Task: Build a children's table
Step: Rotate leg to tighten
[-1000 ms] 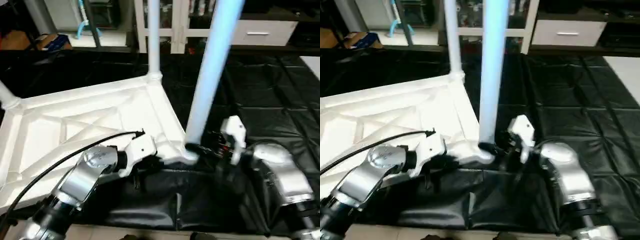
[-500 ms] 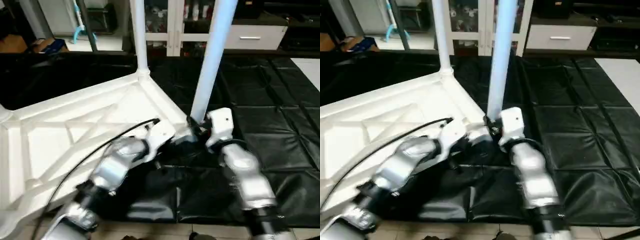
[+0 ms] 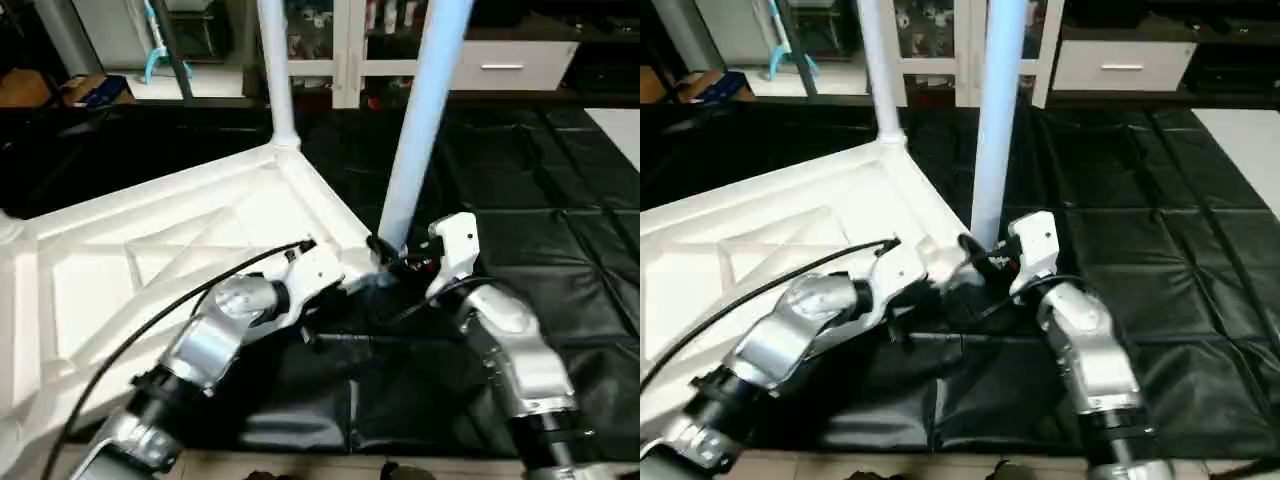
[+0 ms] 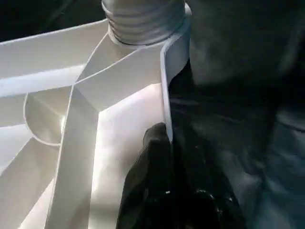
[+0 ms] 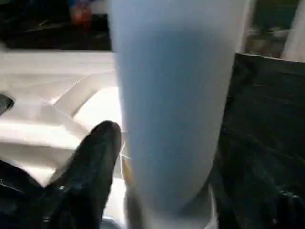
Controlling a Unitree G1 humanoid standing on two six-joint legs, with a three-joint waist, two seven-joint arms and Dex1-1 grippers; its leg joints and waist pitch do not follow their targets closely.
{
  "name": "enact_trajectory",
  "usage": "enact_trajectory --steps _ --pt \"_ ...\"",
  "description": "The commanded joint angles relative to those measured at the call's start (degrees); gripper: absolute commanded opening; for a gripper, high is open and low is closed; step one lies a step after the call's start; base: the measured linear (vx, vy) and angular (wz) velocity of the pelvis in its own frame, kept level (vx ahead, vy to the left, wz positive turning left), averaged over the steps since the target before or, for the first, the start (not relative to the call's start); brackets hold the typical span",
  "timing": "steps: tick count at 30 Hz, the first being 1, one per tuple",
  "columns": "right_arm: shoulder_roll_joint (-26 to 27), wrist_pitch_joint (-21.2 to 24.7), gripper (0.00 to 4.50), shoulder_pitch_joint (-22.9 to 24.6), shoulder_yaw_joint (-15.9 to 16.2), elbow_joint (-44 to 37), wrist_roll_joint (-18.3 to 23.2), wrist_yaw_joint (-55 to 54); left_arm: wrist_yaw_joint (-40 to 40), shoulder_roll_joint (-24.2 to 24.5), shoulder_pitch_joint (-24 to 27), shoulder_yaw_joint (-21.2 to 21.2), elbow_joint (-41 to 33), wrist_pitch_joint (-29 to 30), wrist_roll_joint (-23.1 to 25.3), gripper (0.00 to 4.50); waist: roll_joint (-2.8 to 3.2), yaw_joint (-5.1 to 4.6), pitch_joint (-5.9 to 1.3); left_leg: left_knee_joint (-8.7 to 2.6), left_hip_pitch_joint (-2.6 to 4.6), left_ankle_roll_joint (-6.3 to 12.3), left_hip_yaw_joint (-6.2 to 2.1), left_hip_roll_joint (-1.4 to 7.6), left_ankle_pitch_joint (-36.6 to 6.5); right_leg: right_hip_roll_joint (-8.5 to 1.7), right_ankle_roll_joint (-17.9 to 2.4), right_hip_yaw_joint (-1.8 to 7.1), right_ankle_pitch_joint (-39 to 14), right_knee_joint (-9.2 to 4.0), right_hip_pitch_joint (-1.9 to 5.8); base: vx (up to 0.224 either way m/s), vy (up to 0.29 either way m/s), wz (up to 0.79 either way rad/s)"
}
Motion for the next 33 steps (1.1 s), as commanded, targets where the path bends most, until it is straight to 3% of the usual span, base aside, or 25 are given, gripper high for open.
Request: enact_trajectory --steps 1,2,4,6,9,11,15,19,22,26,33 --pt "-3.07 0.53 3.4 -1.28 0.04 -0.52 1.21 6.52 -5.83 2.18 3.04 -3.56 -1.19 -0.4 -1.16 0.0 -0.85 0.24 -3.03 -5.51 1.38 2.66 -3.49 6.48 -15.84 -3.64 -12.77 2.01 -14.83 -3.41 1.29 0.052 -0.017 0.08" --pt "-5.54 0.28 3.4 -1.09 0.58 -1.09 2.1 10.8 -7.47 3.22 3.79 -3.5 -2.45 -0.33 -1.93 0.0 -0.64 0.47 -3.13 -5.35 1.53 3.54 -3.31 6.52 -14.29 -3.48 -13.56 1.93 -12.31 -3.08 1.22 0.06 -0.009 0.06" --pt "-8.24 -0.61 3.4 -0.41 1.42 -2.11 2.91 15.52 -8.71 4.2 4.36 -3.27 -3.42 -0.42 -2.37 0.0 -0.78 0.77 -3.5 -5.0 1.22 5.18 -3.38 6.62 -10.43 -3.64 -14.95 1.75 -7.21 -2.27 1.95 0.03 -0.002 0.02" --pt "-10.89 -1.14 3.4 0.67 2.18 -3.25 3.64 20.07 -9.61 5.26 4.91 -2.78 -4.08 -0.73 -2.6 0.0 -0.69 1.26 -3.6 -4.51 1.57 7.43 -3.04 6.56 -5.61 -3.33 -16.3 1.63 -0.96 -1.64 1.71 0.072 0.006 0.03" --pt "-13.05 -0.65 3.4 1.72 2.42 -4.33 4.93 24.07 -10.69 6.91 5.37 -2.0 -4.42 -0.8 -3.11 0.0 -0.86 1.55 -3.49 -4.46 1.25 8.51 -3.11 6.61 -4.91 -3.63 -16.75 1.59 -1.68 -1.66 2.05 0.017 0.002 0.01" --pt "-13.75 -0.86 3.4 2.0 2.6 -4.56 5.39 25.52 -11.06 7.51 5.52 -1.77 -4.67 -0.68 -3.37 0.0 -0.87 1.63 -3.3 -4.71 1.21 7.91 -3.19 6.75 -7.19 -3.67 -16.53 1.57 -5.28 -1.96 2.12 0.0 0.0 0.0" --pt "-14.89 -1.46 3.4 2.84 2.94 -5.26 6.49 28.36 -11.68 8.57 5.96 -1.2 -5.7 -0.18 -4.05 0.0 -0.91 1.46 -2.84 -5.34 1.56 4.73 -3.33 6.84 -13.8 -3.6 -14.74 1.79 -13.87 -2.91 1.7 0.0 0.0 0.0" --pt "-14.55 -2.07 3.4 2.47 2.7 -4.33 6.4 28.85 -11.95 8.84 6.28 -1.18 -6.31 0.08 -4.42 0.0 -0.84 1.23 -2.86 -5.56 1.54 3.05 -3.41 6.77 -14.59 -3.52 -14.19 1.87 -14.12 -2.93 1.61 0.0 0.0 0.0" --pt "-13.81 -1.84 3.25 1.99 2.66 -3.24 6.69 29.07 -11.93 8.64 6.29 -1.51 -6.68 0.34 -4.75 0.0 -0.81 1.15 -3.05 -5.36 1.44 3.67 -3.39 6.7 -12.95 -3.6 -14.8 1.87 -11.63 -2.71 1.74 0.0 0.0 0.0" --pt "-13.83 -1.74 2.95 2.0 2.95 -2.95 6.52 29.49 -11.96 8.56 6.29 -1.56 -6.85 0.48 -4.81 0.0 -0.82 1.35 -3.24 -4.98 1.3 5.92 -3.26 6.7 -8.78 -3.58 -16.05 1.71 -6.99 -2.2 1.97 0.0 0.0 0.0" --pt "-14.1 -2.66 2.37 2.01 3.01 -2.21 6.1 30.68 -12.13 9.0 6.61 -1.48 -7.26 0.79 -5.06 0.0 -0.88 1.34 -3.11 -5.15 1.35 5.16 -3.35 6.75 -11.48 -3.67 -15.62 1.75 -10.81 -2.55 1.95 0.0 0.0 0.0"
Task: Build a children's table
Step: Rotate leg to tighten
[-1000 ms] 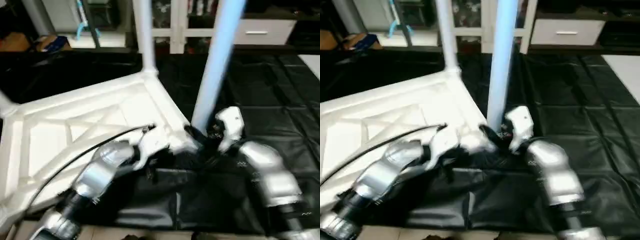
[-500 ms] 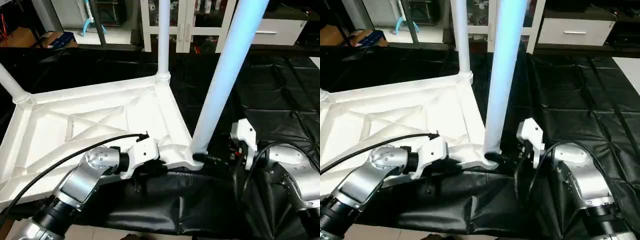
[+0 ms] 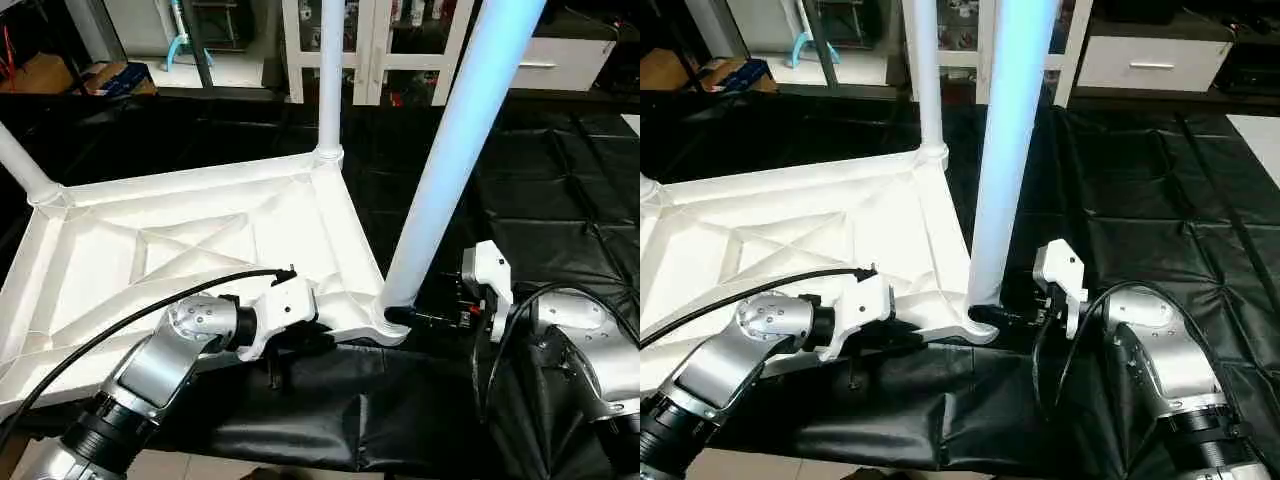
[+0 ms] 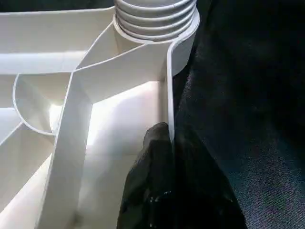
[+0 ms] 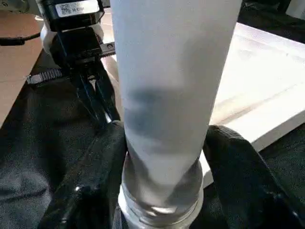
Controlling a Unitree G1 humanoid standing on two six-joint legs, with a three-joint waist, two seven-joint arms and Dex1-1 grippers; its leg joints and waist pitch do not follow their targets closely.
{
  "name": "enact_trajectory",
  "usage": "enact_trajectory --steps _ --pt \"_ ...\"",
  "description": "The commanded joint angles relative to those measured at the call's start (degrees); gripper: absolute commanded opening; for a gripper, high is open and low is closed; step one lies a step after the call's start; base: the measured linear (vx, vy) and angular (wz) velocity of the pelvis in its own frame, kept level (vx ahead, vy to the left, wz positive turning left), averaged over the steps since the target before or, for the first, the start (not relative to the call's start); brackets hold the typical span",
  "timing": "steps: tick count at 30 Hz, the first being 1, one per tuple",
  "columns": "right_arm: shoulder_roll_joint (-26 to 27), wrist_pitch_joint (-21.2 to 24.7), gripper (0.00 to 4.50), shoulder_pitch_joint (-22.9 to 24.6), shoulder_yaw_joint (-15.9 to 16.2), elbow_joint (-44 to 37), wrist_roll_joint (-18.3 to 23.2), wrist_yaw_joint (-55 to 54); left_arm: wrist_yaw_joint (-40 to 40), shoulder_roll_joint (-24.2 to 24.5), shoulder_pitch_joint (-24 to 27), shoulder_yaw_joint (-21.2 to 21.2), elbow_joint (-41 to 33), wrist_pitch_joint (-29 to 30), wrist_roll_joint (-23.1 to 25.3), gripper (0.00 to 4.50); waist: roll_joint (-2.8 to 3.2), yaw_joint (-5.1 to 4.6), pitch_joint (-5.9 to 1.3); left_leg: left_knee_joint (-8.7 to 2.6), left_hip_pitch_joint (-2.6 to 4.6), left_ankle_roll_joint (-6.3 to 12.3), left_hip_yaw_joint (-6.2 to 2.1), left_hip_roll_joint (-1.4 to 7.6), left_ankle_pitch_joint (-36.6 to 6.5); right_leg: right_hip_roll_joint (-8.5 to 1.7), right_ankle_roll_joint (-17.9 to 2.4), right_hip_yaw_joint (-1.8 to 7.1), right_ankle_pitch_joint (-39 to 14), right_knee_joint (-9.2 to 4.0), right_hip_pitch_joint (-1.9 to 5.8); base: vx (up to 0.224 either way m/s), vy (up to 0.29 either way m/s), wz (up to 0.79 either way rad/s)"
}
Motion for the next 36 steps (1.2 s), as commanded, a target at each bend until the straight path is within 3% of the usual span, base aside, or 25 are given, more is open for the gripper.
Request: enact_trajectory --steps 1,5,8,15,18,19,20,21,23,28,32,33,35,36 --pt "-0.37 -0.75 2.3 -0.5 0.38 0.08 0.06 0.88 -1.39 1.21 1.63 -2.13 0.15 0.91 0.87 0.0 -0.85 -0.01 -3.14 -5.09 1.38 5.06 -3.42 6.65 -11.03 -3.66 -15.37 1.78 -9.99 -2.59 1.82 0.0 0.0 0.0" --pt "-0.18 -0.53 2.0 -0.38 0.39 0.07 0.18 0.87 -1.39 1.22 1.67 -2.18 0.08 0.99 0.85 0.0 -0.9 0.03 -3.27 -4.91 1.38 5.76 -3.36 6.61 -9.27 -3.64 -15.68 1.75 -8.14 -2.38 1.86 0.0 0.0 0.0" --pt "2.92 0.67 1.95 -0.41 -0.53 0.85 -0.3 -4.93 0.02 0.09 1.05 -2.07 1.04 0.69 1.34 0.0 -0.77 -0.09 -3.27 -4.96 1.33 5.74 -3.31 6.58 -9.33 -3.54 -15.85 1.72 -8.33 -2.43 1.73 0.0 0.0 0.0" --pt "7.67 2.51 1.88 0.53 0.3 1.03 -5.01 -15.75 5.93 -3.87 -2.25 -1.67 5.7 0.16 3.82 0.0 -0.87 -0.83 -2.82 -5.67 1.48 0.94 -3.68 6.5 -17.25 -3.56 -12.54 1.88 -19.24 -3.45 1.33 0.0 0.0 0.0" --pt "10.52 4.38 1.88 1.02 0.34 0.32 -6.64 -21.69 9.69 -6.35 -4.16 -1.34 7.98 1.28 5.03 0.0 -0.87 -0.93 -2.66 -5.84 1.81 -1.12 -3.78 6.34 -20.44 -3.5 -10.69 1.96 -23.08 -3.93 0.75 0.0 0.0 0.0" --pt "12.1 4.94 1.88 0.87 -0.22 0.73 -8.09 -26.06 11.53 -7.65 -4.95 -1.03 8.96 1.66 5.35 0.0 -0.81 -0.96 -2.72 -5.85 1.76 -1.39 -3.9 6.33 -20.81 -3.5 -10.49 1.96 -23.24 -3.85 0.83 0.0 0.0 0.0" --pt "14.33 5.86 1.88 0.63 -1.17 1.44 -11.05 -33.59 15.36 -9.52 -6.22 -0.59 10.7 2.01 6.57 0.0 -0.79 -1.24 -2.44 -6.08 1.71 -2.6 -3.82 6.26 -22.15 -3.21 -9.57 1.98 -24.4 -4.11 0.29 0.0 0.0 0.0" --pt "15.66 6.4 1.88 0.49 -1.72 1.85 -12.75 -38.08 17.56 -10.65 -6.96 -0.29 11.79 2.13 7.35 0.0 -0.79 -1.3 -2.56 -6.01 1.87 -3.03 -3.86 6.14 -22.8 -3.25 -9.27 1.96 -25.05 -4.15 0.26 0.0 0.0 0.0" --pt "19.26 7.88 1.88 0.41 -3.25 2.65 -14.03 -46.04 21.99 -13.52 -8.55 0.56 14.28 2.66 8.27 0.0 -0.82 -1.69 -2.57 -6.18 1.77 -4.39 -4.27 6.0 -24.51 -3.38 -7.65 1.87 -27.32 -4.4 0.19 0.0 0.0 0.0" --pt "23.82 6.15 1.88 -0.19 -2.6 3.08 -15.9 -51.92 26.13 -16.93 -10.43 1.2 17.47 1.57 9.06 0.0 -0.97 -1.95 -2.48 -6.12 1.93 -3.49 -4.22 5.79 -26.61 -3.38 -5.99 1.9 -29.11 -5.01 -0.31 0.0 0.0 0.0" --pt "25.04 3.77 1.88 -1.34 -2.51 2.35 -13.77 -49.62 25.81 -17.15 -10.7 1.22 17.79 0.99 9.18 0.0 -0.73 -1.96 -2.5 -6.44 1.72 -3.36 -4.34 6.05 -26.47 -3.2 -6.5 1.88 -25.26 -4.62 -0.11 0.0 0.0 0.0" --pt "25.12 3.54 1.88 -1.18 -2.66 1.26 -11.58 -46.83 25.15 -16.74 -10.39 1.17 17.5 0.77 9.13 0.0 -0.76 -1.93 -2.6 -6.39 1.67 -3.12 -4.2 6.05 -25.54 -3.19 -7.1 1.93 -23.06 -4.44 0.0 0.0 0.0 0.0" --pt "24.66 3.3 2.57 -0.76 -2.18 -1.07 -8.5 -42.44 23.75 -16.0 -9.73 1.08 16.97 0.54 9.06 0.0 -0.73 -1.77 -2.65 -6.31 1.46 -2.3 -4.11 6.15 -23.95 -3.44 -8.12 2.05 -20.7 -4.25 0.34 0.0 0.0 0.0" --pt "24.24 3.13 2.57 -0.64 -1.88 -1.77 -7.9 -41.16 23.17 -15.67 -9.47 1.02 16.71 0.55 9.0 0.0 -0.8 -1.64 -2.73 -6.2 1.39 -1.69 -3.96 6.19 -22.3 -3.53 -8.79 2.07 -19.06 -4.18 0.54 0.0 0.0 0.0"
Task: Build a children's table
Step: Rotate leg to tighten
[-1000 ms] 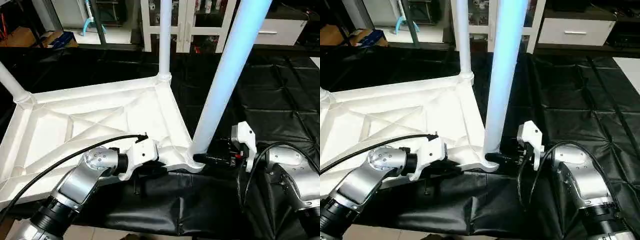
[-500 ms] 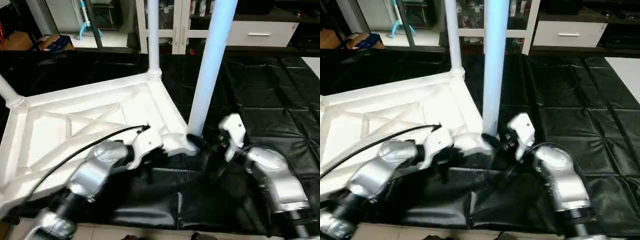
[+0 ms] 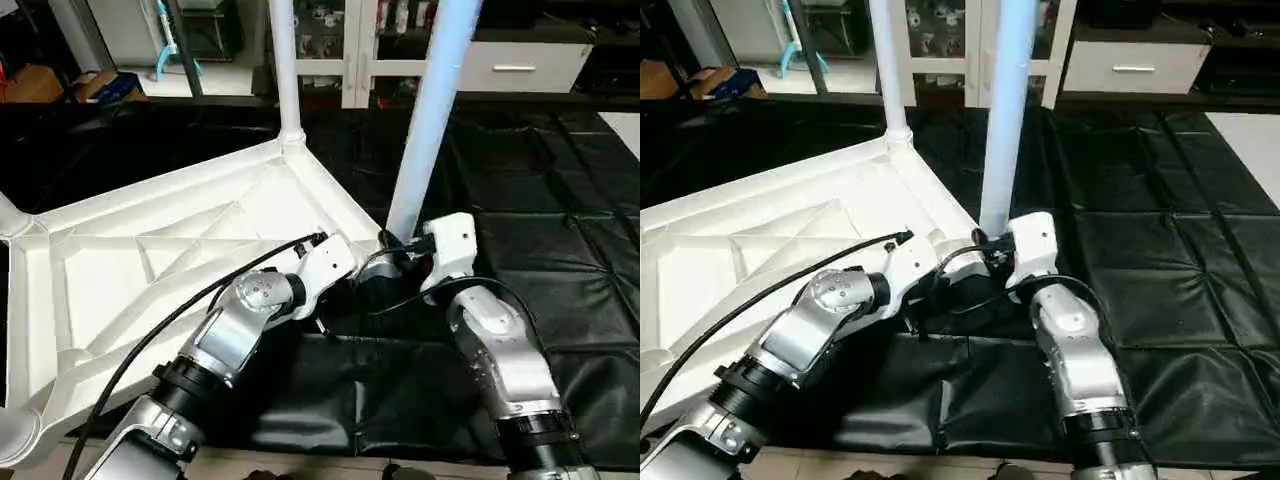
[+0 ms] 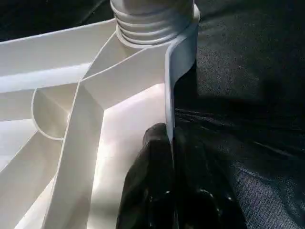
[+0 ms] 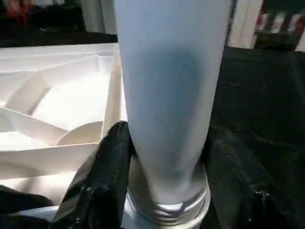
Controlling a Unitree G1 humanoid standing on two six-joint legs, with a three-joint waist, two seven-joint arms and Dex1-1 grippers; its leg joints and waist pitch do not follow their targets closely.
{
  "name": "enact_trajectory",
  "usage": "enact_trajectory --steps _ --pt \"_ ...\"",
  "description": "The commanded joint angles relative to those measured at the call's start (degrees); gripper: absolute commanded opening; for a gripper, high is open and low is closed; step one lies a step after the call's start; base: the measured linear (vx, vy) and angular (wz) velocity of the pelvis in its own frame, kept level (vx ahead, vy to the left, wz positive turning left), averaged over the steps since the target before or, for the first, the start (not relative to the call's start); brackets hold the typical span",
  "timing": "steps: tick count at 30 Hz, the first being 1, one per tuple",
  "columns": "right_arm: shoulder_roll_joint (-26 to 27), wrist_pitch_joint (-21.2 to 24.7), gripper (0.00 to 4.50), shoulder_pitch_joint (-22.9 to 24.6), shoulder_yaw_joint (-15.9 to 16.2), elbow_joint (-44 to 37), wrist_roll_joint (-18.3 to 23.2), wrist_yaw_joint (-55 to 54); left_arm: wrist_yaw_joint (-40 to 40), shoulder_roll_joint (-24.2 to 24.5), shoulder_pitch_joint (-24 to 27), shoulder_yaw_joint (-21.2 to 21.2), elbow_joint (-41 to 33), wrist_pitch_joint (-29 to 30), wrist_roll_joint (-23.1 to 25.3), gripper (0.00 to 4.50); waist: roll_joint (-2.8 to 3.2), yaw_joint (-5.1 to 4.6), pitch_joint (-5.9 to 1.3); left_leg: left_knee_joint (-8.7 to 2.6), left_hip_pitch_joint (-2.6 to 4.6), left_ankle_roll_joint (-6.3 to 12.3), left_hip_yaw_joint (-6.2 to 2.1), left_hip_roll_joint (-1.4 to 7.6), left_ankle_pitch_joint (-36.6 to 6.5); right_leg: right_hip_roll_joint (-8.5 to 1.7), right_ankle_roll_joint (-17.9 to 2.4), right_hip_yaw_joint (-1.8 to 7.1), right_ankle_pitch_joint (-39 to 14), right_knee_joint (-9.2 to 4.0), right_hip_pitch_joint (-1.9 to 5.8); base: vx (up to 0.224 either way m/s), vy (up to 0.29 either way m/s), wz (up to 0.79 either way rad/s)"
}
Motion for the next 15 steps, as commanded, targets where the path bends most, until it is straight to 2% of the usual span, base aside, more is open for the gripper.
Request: enact_trajectory --steps 1,2,4,5,7,9,12,15 --pt "-0.56 -1.26 2.64 0.69 3.35 -3.47 3.68 8.26 -0.93 1.17 1.63 0.23 0.17 -2.02 -0.5 0.0 -0.97 0.04 -2.7 -6.18 1.34 -0.99 -3.94 6.22 -21.59 -3.55 -9.96 2.0 -17.76 -3.69 0.61 0.0 0.0 0.0" --pt "-1.49 -1.68 2.78 0.63 3.4 -3.75 4.13 10.0 -2.5 1.87 2.26 0.04 -0.52 -2.29 -0.94 0.0 -1.02 0.08 -2.8 -6.1 1.05 0.14 -3.97 6.28 -19.86 -3.75 -10.72 1.99 -16.18 -3.47 1.07 0.0 0.0 0.0" --pt "-2.24 -1.7 2.93 0.28 2.41 -3.69 5.21 11.2 -4.98 3.02 3.29 -0.39 -1.62 -3.1 -1.69 0.0 -1.05 0.26 -2.9 -5.75 1.12 1.7 -3.66 6.18 -17.63 -3.84 -11.68 2.05 -14.96 -3.44 0.96 0.0 0.0 0.0" --pt "-2.71 -1.01 3.04 -0.02 1.8 -3.69 6.49 12.63 -6.96 3.81 3.99 -0.86 -2.37 -3.89 -2.32 0.0 -1.1 0.18 -2.92 -5.6 0.77 2.57 -3.67 6.19 -16.01 -3.96 -12.38 2.09 -14.23 -3.21 1.19 0.0 0.0 0.0" --pt "-5.91 0.44 3.18 -0.74 1.09 -3.86 9.03 18.57 -12.43 6.74 6.29 -2.33 -4.87 -5.06 -3.78 0.0 -0.99 0.29 -3.13 -5.46 0.6 4.7 -3.89 6.45 -12.67 -4.11 -13.67 1.87 -11.32 -2.72 1.83 0.0 0.0 0.0" --pt "-9.52 1.4 3.41 -1.14 1.0 -3.84 10.06 24.08 -15.92 8.8 8.03 -2.76 -6.88 -4.79 -5.27 0.0 -0.8 0.46 -3.37 -5.07 1.2 6.16 -3.5 6.44 -10.17 -3.76 -15.14 1.76 -7.52 -2.26 1.53 0.056 -0.017 0.02" --pt "-14.74 -0.87 3.41 -1.32 1.78 -3.14 8.93 29.8 -18.59 10.51 9.68 -2.0 -9.39 -4.25 -7.37 0.0 -0.69 0.94 -3.57 -4.53 1.35 8.37 -3.14 6.36 -4.52 -3.45 -16.87 1.55 -0.79 -1.39 1.57 0.038 -0.007 0.02" --pt "-18.99 -1.25 3.41 -0.44 2.4 -4.66 10.57 37.1 -20.78 12.22 10.94 -1.47 -11.26 -4.02 -8.72 0.0 -0.74 1.59 -3.52 -4.39 1.21 9.56 -3.17 6.44 -3.64 -3.64 -17.27 1.47 -0.43 -1.18 1.91 0.0 0.0 0.0"
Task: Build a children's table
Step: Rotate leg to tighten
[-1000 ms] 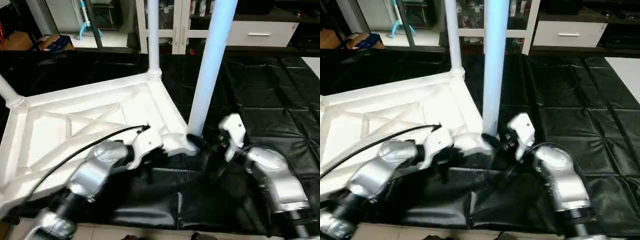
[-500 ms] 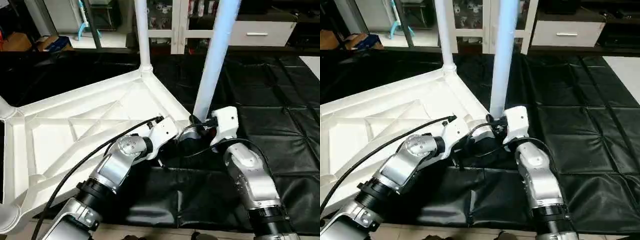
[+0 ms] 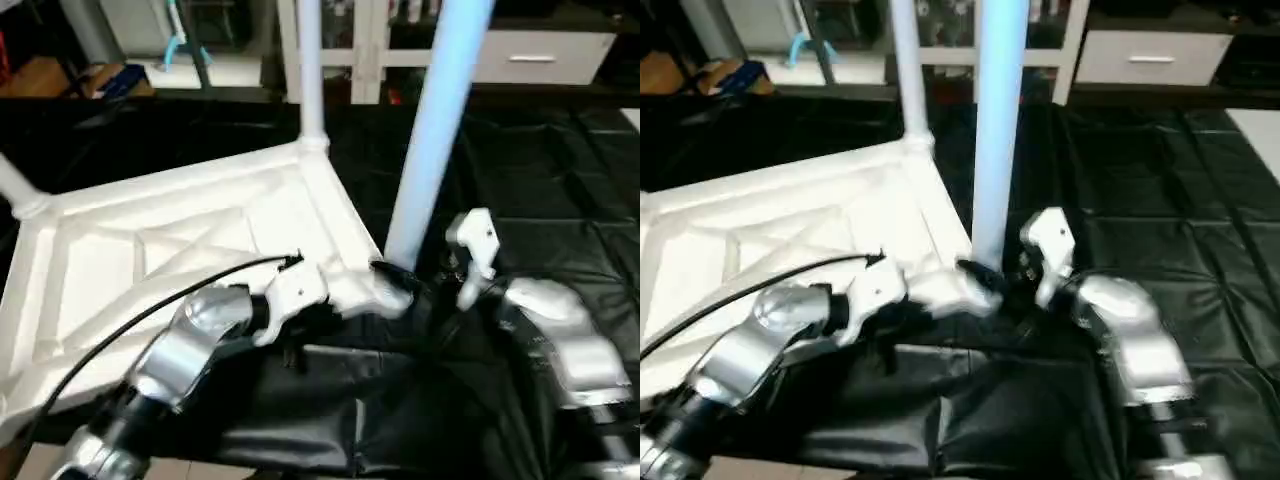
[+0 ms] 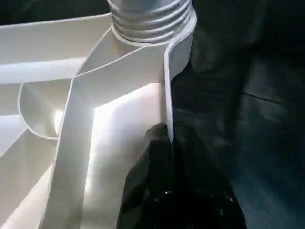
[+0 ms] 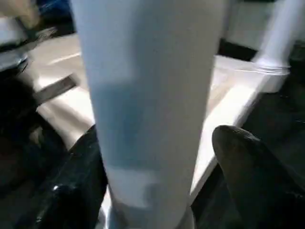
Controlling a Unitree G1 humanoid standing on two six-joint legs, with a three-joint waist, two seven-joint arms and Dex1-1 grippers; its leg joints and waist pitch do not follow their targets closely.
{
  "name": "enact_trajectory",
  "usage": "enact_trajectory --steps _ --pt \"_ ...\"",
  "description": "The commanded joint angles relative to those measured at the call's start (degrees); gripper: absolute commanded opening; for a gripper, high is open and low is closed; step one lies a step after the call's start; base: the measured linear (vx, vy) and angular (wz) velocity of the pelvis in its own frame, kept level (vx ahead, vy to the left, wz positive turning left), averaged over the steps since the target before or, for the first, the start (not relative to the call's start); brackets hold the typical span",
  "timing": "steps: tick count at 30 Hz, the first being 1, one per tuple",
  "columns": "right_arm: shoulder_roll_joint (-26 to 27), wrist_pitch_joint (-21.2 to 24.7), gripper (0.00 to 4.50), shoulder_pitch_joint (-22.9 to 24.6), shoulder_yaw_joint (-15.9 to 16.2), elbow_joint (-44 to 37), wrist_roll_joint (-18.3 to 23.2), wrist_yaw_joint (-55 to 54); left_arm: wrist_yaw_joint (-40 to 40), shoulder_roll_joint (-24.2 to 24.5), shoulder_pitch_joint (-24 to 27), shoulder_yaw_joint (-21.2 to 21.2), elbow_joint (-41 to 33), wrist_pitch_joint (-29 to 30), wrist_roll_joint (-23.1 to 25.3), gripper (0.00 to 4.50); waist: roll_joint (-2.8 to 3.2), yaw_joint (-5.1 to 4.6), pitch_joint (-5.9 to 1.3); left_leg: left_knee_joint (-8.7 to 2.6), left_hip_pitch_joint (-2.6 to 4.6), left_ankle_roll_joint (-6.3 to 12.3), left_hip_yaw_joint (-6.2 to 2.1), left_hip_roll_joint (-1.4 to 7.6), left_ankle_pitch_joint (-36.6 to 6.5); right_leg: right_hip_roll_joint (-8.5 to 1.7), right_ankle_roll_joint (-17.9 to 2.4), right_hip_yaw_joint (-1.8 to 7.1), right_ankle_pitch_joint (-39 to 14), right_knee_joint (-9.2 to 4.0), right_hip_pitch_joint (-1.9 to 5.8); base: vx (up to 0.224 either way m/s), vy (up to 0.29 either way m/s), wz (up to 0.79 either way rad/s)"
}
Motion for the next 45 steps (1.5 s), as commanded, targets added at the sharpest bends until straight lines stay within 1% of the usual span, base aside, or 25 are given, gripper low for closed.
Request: enact_trajectory --steps 1,4,5,6,7,8,11,14,15,17,20,24,26,28,30,32,36,37,39,40,41,42,43,44,45 --pt "-2.18 -0.43 3.41 0.82 0.3 -2.28 1.73 4.65 -3.23 0.78 2.78 -1.63 0.56 -0.36 -2.2 0.0 -1.13 0.05 -3.31 -4.0 1.23 9.18 -3.08 6.45 -4.18 -3.69 -16.72 1.69 -1.46 -1.84 2.16 0.0 0.0 0.0" --pt "-4.07 -1.37 3.41 1.52 0.67 -2.65 2.51 8.32 -4.39 1.6 3.35 -0.91 0.52 -0.73 -2.59 0.0 -1.43 0.11 -3.0 -4.39 1.33 7.63 -3.12 6.58 -8.65 -3.76 -16.03 1.8 -8.46 -2.57 2.12 0.0 0.0 0.0" --pt "-4.67 -1.48 3.41 1.89 0.89 -2.92 2.92 9.7 -4.69 1.85 3.5 -0.7 0.58 -0.82 -2.77 0.0 -1.46 0.08 -2.93 -4.45 1.33 7.27 -3.1 6.59 -9.53 -3.72 -15.84 1.85 -9.71 -2.7 2.07 0.0 0.0 0.0" --pt "-5.05 -1.47 3.41 2.04 1.02 -3.03 3.22 10.66 -4.96 2.02 3.6 -0.57 0.51 -0.79 -2.91 0.0 -1.38 0.07 -2.75 -4.71 1.43 6.28 -3.2 6.68 -11.34 -3.72 -15.29 1.9 -12.34 -2.94 1.97 0.0 0.0 0.0" --pt "-5.44 -1.6 3.41 2.34 1.23 -3.26 3.48 11.71 -5.13 2.2 3.69 -0.41 0.44 -0.77 -2.99 0.0 -1.39 0.02 -2.72 -4.78 1.45 5.8 -3.22 6.67 -12.23 -3.71 -15.04 1.92 -13.41 -3.03 1.94 0.0 0.0 0.0" --pt "-5.72 -1.85 3.41 2.44 1.39 -3.22 3.65 12.45 -5.26 2.35 3.77 -0.31 0.25 -0.68 -3.05 0.0 -1.45 -0.05 -2.76 -4.87 1.51 4.74 -3.34 6.64 -13.3 -3.74 -14.39 2.01 -14.96 -3.15 1.92 0.0 0.0 0.0" --pt "-5.82 -2.5 3.41 2.57 1.86 -2.87 3.8 13.7 -5.25 2.62 3.84 -0.26 -0.17 -0.33 -3.35 0.0 -1.49 -0.26 -2.92 -4.81 1.4 4.85 -3.33 6.57 -11.81 -3.65 -14.59 2.01 -12.96 -2.97 1.93 0.0 0.0 0.0" --pt "-5.6 -3.05 3.41 2.64 2.3 -2.52 3.54 14.26 -5.3 2.53 3.87 -0.21 -0.2 -0.27 -3.22 0.0 -1.48 -0.31 -3.13 -4.5 1.34 6.03 -3.21 6.5 -9.3 -3.74 -15.37 1.99 -9.61 -2.71 2.04 0.0 0.0 0.0" --pt "-5.58 -3.19 3.25 2.66 2.51 -2.38 3.29 14.37 -5.35 2.42 3.9 -0.15 -0.15 -0.3 -3.06 0.0 -1.48 -0.3 -3.17 -4.46 1.32 6.22 -3.21 6.5 -8.94 -3.76 -15.56 1.97 -9.12 -2.62 2.09 0.0 0.0 0.0" --pt "-5.64 -4.17 3.25 2.56 3.04 -1.57 2.19 14.34 -5.42 2.33 3.9 -0.1 -0.09 -0.31 -2.82 0.0 -1.45 -0.28 -3.18 -4.37 1.29 6.76 -3.19 6.47 -8.38 -3.77 -15.81 1.95 -8.37 -2.57 2.12 0.0 0.0 0.0" --pt "-5.54 -4.79 2.95 2.21 3.06 -0.4 1.65 14.09 -5.37 2.39 3.77 -0.17 0.05 -0.37 -2.8 0.0 -1.45 -0.25 -3.23 -4.28 1.28 7.13 -3.19 6.47 -8.08 -3.79 -16.0 1.88 -8.35 -2.56 2.17 0.0 0.0 0.0" --pt "-5.52 -4.72 2.73 1.72 2.81 0.25 1.71 14.12 -5.28 2.51 3.61 -0.28 0.17 -0.41 -2.85 0.0 -1.42 -0.28 -3.19 -4.31 1.31 7.02 -3.21 6.47 -8.65 -3.66 -15.99 1.84 -9.2 -2.61 2.18 0.0 0.0 0.0" --pt "-5.56 -4.89 2.4 1.58 2.79 0.5 1.66 14.23 -5.26 2.54 3.53 -0.31 0.17 -0.37 -2.84 0.0 -1.32 -0.25 -3.17 -4.33 1.33 6.89 -3.22 6.49 -8.8 -3.66 -15.95 1.83 -9.34 -2.6 2.16 0.0 0.0 0.0" --pt "-5.64 -5.07 2.35 1.59 2.87 0.6 1.55 14.28 -5.27 2.53 3.54 -0.3 0.15 -0.35 -2.8 0.0 -1.49 -0.3 -3.26 -4.28 1.34 6.95 -3.19 6.47 -8.37 -3.62 -15.99 1.81 -8.6 -2.52 2.19 0.0 0.0 0.0" --pt "-5.66 -5.26 2.25 1.58 2.97 0.8 1.53 14.41 -5.3 2.51 3.53 -0.25 0.18 -0.35 -2.74 0.0 -1.45 -0.26 -3.33 -4.13 1.32 7.43 -3.18 6.43 -7.37 -3.67 -16.32 1.79 -7.43 -2.37 2.25 0.0 0.0 0.0" --pt "-5.6 -5.27 2.02 1.58 3.02 0.92 1.62 14.35 -5.29 2.51 3.53 -0.28 0.21 -0.35 -2.67 0.0 -1.44 -0.2 -3.31 -4.11 1.28 7.66 -3.18 6.46 -7.23 -3.72 -16.36 1.8 -7.51 -2.37 2.29 0.0 0.0 0.0" --pt "-5.01 -4.77 1.87 1.71 2.85 0.99 2.04 13.49 -5.16 2.42 3.47 -0.29 0.29 -0.35 -2.62 0.0 -1.46 -0.22 -3.29 -4.13 1.28 7.63 -3.2 6.46 -7.62 -3.66 -16.18 1.77 -8.47 -2.45 2.27 0.0 0.0 0.0" --pt "-4.57 -4.45 1.85 1.74 2.64 1.07 2.19 12.78 -5.08 2.36 3.43 -0.31 0.35 -0.38 -2.57 0.0 -1.39 -0.22 -3.29 -4.14 1.3 7.58 -3.21 6.47 -7.63 -3.67 -16.2 1.78 -8.51 -2.44 2.26 0.0 0.0 0.0" --pt "-1.99 -3.27 1.83 1.73 2.18 1.91 0.54 6.78 -4.15 1.49 2.67 -0.41 1.09 -0.45 -2.08 0.0 -1.45 -0.31 -3.27 -4.16 1.28 7.38 -3.17 6.41 -7.83 -3.63 -16.15 1.81 -9.09 -2.55 2.15 0.0 0.0 0.0" --pt "-1.59 -3.01 1.83 1.8 2.2 1.95 0.18 5.76 -3.81 1.22 2.43 -0.41 1.29 -0.45 -1.93 0.0 -1.43 -0.34 -3.19 -4.21 1.24 7.17 -3.16 6.41 -8.14 -3.63 -16.1 1.83 -9.67 -2.62 2.1 0.0 0.0 0.0" --pt "-0.59 -2.35 1.83 2.04 2.31 1.95 -0.74 3.22 -2.8 0.46 1.75 -0.42 1.85 -0.42 -1.48 0.0 -1.49 -0.5 -3.01 -4.39 1.05 6.42 -3.26 6.37 -9.61 -3.61 -15.66 1.86 -11.83 -2.77 2.07 0.0 0.0 0.0" --pt "-0.21 -2.04 1.83 2.14 2.35 1.91 -1.07 2.23 -2.33 0.13 1.44 -0.41 2.1 -0.4 -1.27 0.0 -1.45 -0.6 -2.88 -4.53 1.29 5.18 -3.3 6.36 -12.22 -3.59 -14.96 1.92 -15.18 -3.07 1.83 0.0 0.0 0.0" --pt "-0.21 -2.04 1.82 2.14 2.35 1.91 -1.07 2.23 -2.33 0.13 1.44 -0.41 2.1 -0.4 -1.27 0.0 -1.48 -0.66 -2.79 -4.62 1.33 4.54 -3.38 6.39 -13.33 -3.61 -14.5 1.95 -16.68 -3.22 1.81 0.0 0.0 0.0" --pt "0.41 -1.85 1.82 2.23 2.37 1.98 -2.02 0.23 -1.72 -0.28 1.01 -0.44 2.55 -0.47 -0.94 0.0 -1.47 -0.72 -2.71 -4.82 1.45 2.84 -3.5 6.41 -15.53 -3.64 -13.26 2.0 -19.96 -3.46 1.69 0.0 0.0 0.0" --pt "1.48 -1.41 1.82 2.19 2.66 2.26 -4.49 -3.87 -0.4 -1.1 0.11 -0.51 3.43 -0.38 -0.21 0.0 -1.52 -0.82 -2.62 -4.93 1.43 2.26 -3.52 6.42 -16.13 -3.56 -12.85 2.04 -20.85 -3.56 1.52 0.0 0.0 0.0"
